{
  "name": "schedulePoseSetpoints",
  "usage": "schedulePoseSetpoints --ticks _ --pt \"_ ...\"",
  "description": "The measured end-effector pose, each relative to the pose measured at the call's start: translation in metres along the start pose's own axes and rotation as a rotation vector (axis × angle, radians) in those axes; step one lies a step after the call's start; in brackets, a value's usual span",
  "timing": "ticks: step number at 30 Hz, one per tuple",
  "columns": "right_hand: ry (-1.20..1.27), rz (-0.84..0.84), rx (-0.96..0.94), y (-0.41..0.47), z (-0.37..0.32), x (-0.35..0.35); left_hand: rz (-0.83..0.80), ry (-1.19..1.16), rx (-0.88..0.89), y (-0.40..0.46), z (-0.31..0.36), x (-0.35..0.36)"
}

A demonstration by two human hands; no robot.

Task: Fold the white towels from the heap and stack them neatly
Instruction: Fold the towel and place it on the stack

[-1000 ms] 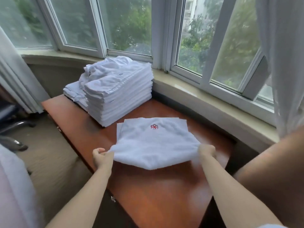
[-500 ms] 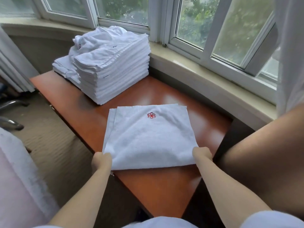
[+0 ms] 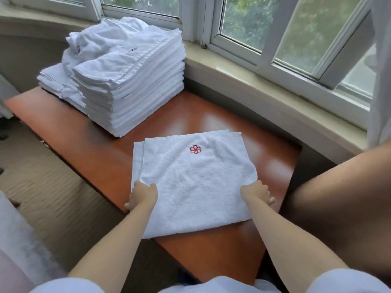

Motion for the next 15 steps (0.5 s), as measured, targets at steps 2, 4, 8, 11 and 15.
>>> schedulePoseSetpoints --ticks 2,4,8,11,15 --pt "0.065 0.026 0.003 0.006 -0.011 0.0 -0.006 -0.003 0.006 0.013 0.011 0.0" --pt "0.175 0.019 -0.002 0.015 -0.024 -0.002 0.0 -0.018 0.021 0.029 0.025 0.001" --pt "0.321 -0.001 -0.013 0.046 -0.053 -0.005 0.019 -0.085 0.052 0.059 0.059 0.006" --pt "0.358 -0.018 0.011 0.069 -0.076 -0.006 0.044 -0.172 0.042 0.081 0.078 0.006" --pt "0.355 -0.014 0.061 0.099 -0.106 -0.009 0.114 -0.223 0.02 0.103 0.093 0.008"
Point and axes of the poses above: each hand's wrist, its own y-axis towards the middle knuckle, its own x-axis out of the palm, z = x × y, the point moved 6 cm from there along y, towards the middle knuckle, and after that the axes turned 3 degrees about -y, right-handed, at the moved point
